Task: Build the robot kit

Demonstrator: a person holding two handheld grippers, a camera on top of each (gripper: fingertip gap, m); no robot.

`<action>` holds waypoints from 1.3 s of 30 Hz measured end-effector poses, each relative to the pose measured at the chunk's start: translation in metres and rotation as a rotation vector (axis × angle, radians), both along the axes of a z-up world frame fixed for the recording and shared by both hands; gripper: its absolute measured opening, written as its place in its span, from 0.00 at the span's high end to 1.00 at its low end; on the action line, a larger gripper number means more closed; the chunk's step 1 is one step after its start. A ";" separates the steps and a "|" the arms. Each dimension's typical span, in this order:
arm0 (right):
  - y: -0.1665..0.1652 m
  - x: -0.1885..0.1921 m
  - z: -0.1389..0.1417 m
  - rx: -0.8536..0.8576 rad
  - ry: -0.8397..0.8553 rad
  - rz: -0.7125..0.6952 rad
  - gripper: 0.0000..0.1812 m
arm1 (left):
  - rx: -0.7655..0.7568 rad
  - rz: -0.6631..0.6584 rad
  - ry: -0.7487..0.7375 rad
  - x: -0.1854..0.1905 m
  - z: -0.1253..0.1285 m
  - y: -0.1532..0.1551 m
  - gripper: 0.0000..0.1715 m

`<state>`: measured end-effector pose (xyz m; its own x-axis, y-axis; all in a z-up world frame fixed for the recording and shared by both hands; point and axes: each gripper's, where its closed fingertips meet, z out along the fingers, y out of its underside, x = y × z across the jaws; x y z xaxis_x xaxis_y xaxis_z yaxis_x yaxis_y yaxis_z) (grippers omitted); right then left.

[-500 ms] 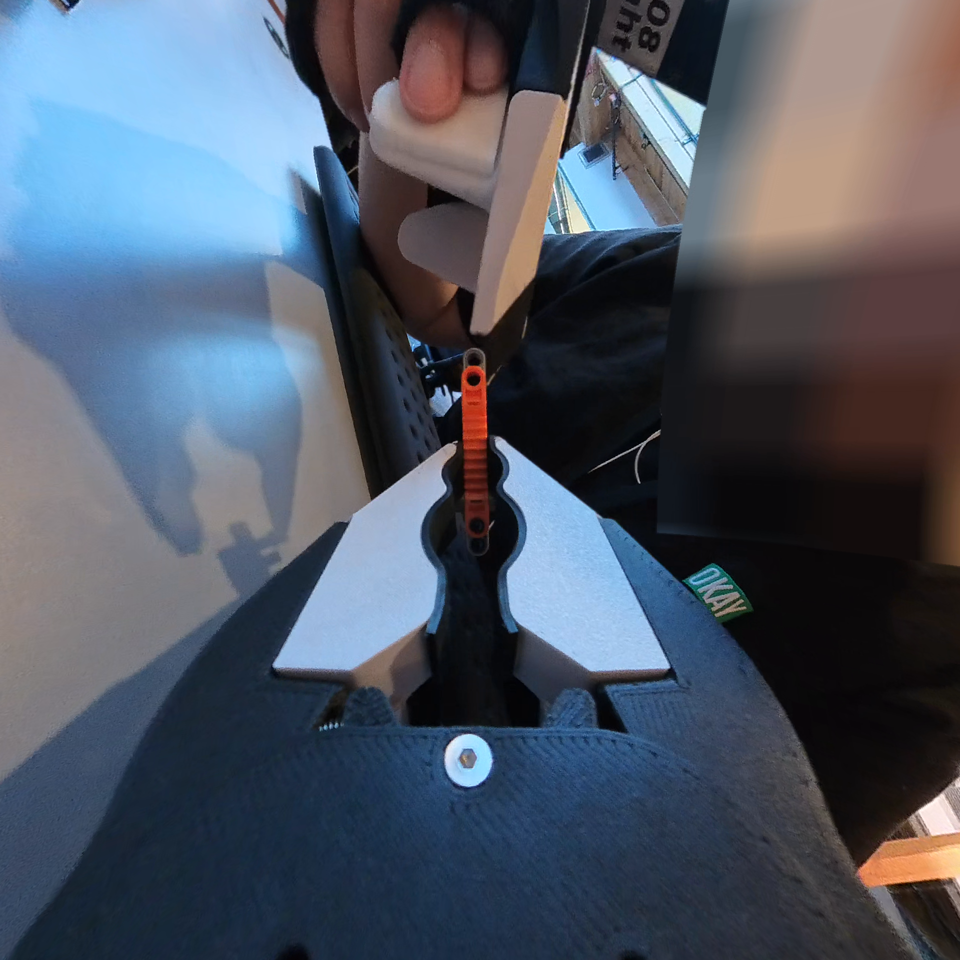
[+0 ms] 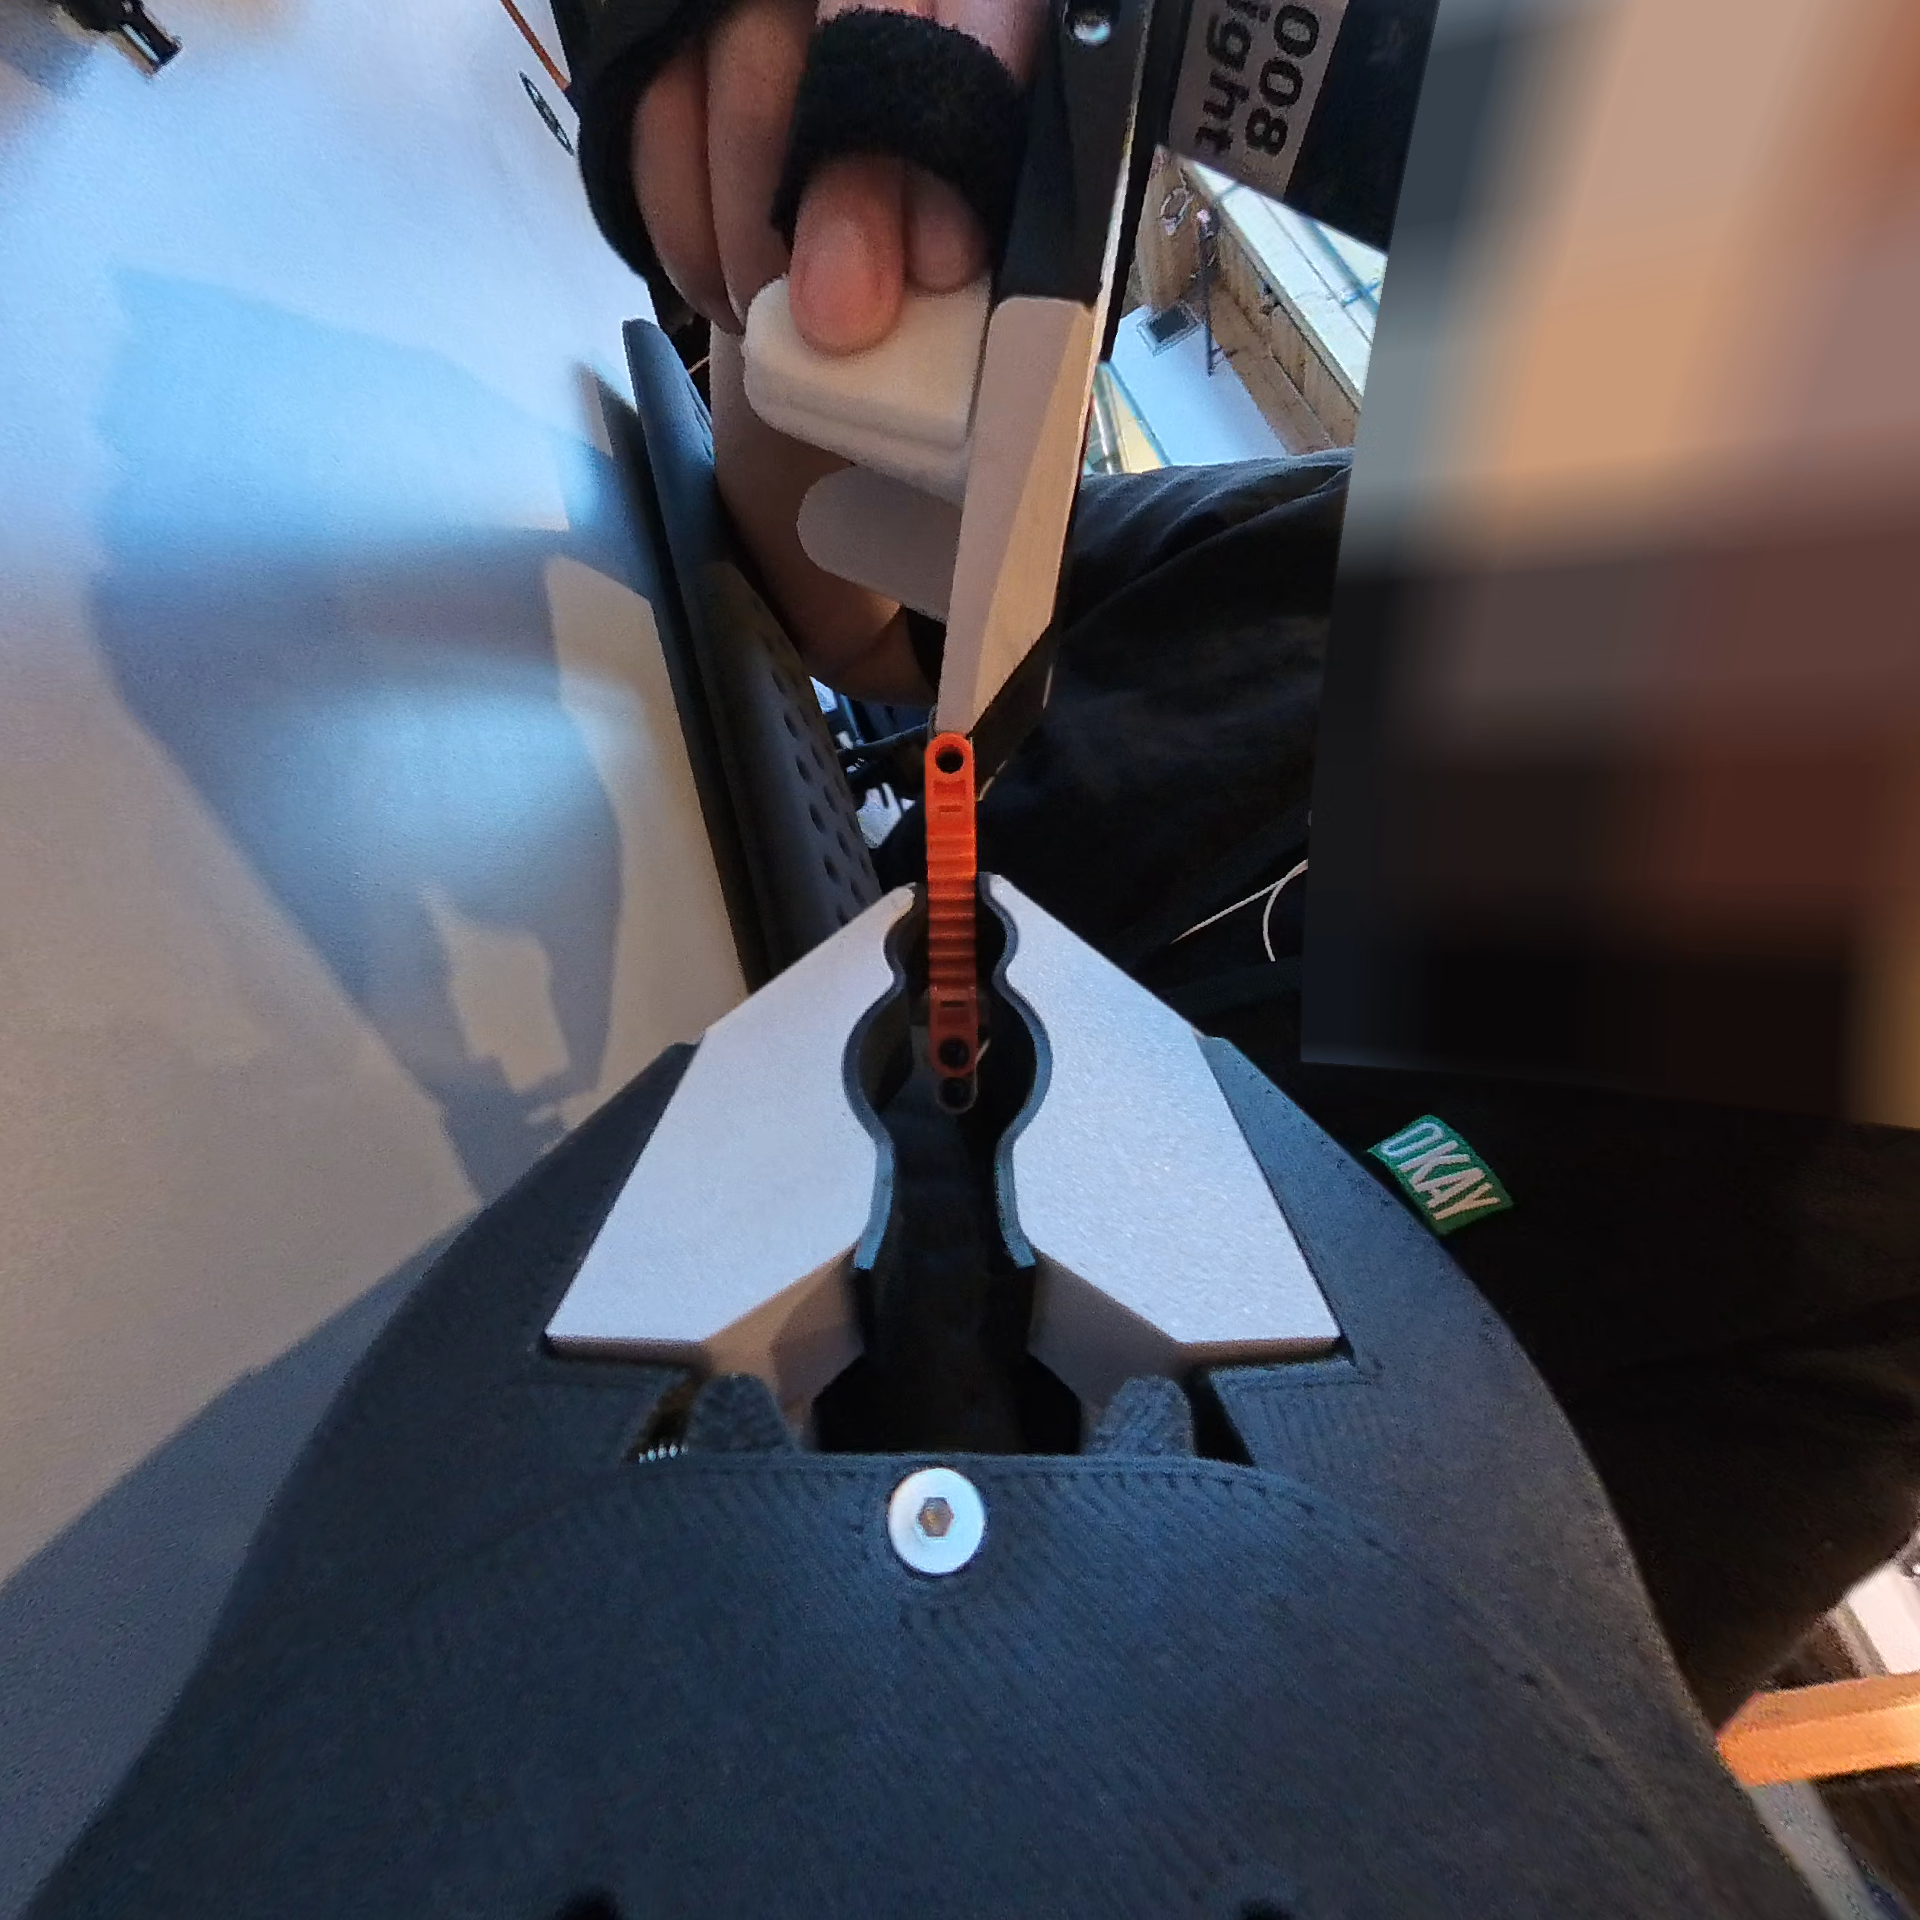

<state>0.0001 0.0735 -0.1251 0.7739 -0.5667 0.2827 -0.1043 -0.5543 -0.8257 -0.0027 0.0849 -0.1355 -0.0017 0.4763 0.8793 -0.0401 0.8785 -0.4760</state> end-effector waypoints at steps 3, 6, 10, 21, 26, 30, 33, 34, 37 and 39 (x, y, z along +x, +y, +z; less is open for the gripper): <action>-0.002 0.001 0.000 -0.024 -0.014 -0.015 0.87 | -0.054 0.049 0.014 0.003 0.004 -0.008 0.95; -0.003 0.003 -0.002 -0.039 -0.020 -0.021 0.87 | -0.062 0.112 0.044 0.009 0.011 -0.017 0.92; -0.004 0.007 0.000 -0.040 -0.050 -0.033 0.87 | -0.063 0.142 0.040 0.011 0.010 -0.023 0.97; -0.005 0.009 0.006 -0.031 -0.089 -0.044 0.86 | -0.032 0.136 0.117 0.013 0.019 -0.022 0.97; -0.006 0.011 0.007 -0.010 -0.090 -0.053 0.86 | -0.039 0.143 0.123 0.015 0.021 -0.023 0.97; -0.005 0.010 0.009 0.008 -0.086 -0.052 0.85 | -0.048 0.147 0.126 0.015 0.023 -0.023 0.97; -0.004 0.011 0.011 0.034 -0.078 -0.056 0.84 | -0.054 0.147 0.132 0.016 0.025 -0.023 0.97; -0.004 0.012 0.011 0.031 -0.083 -0.060 0.85 | -0.054 0.150 0.133 0.016 0.025 -0.023 0.97; -0.006 0.015 0.016 0.077 -0.082 -0.084 0.86 | -0.062 0.159 0.148 0.019 0.028 -0.024 0.97; -0.007 0.016 0.016 0.087 -0.084 -0.091 0.86 | -0.060 0.165 0.150 0.020 0.028 -0.024 0.97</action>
<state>0.0164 0.0670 -0.1086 0.6940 -0.6587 0.2906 -0.0796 -0.4714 -0.8783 0.0171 0.0609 -0.1072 0.0448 0.5320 0.8455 -0.2552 0.8244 -0.5052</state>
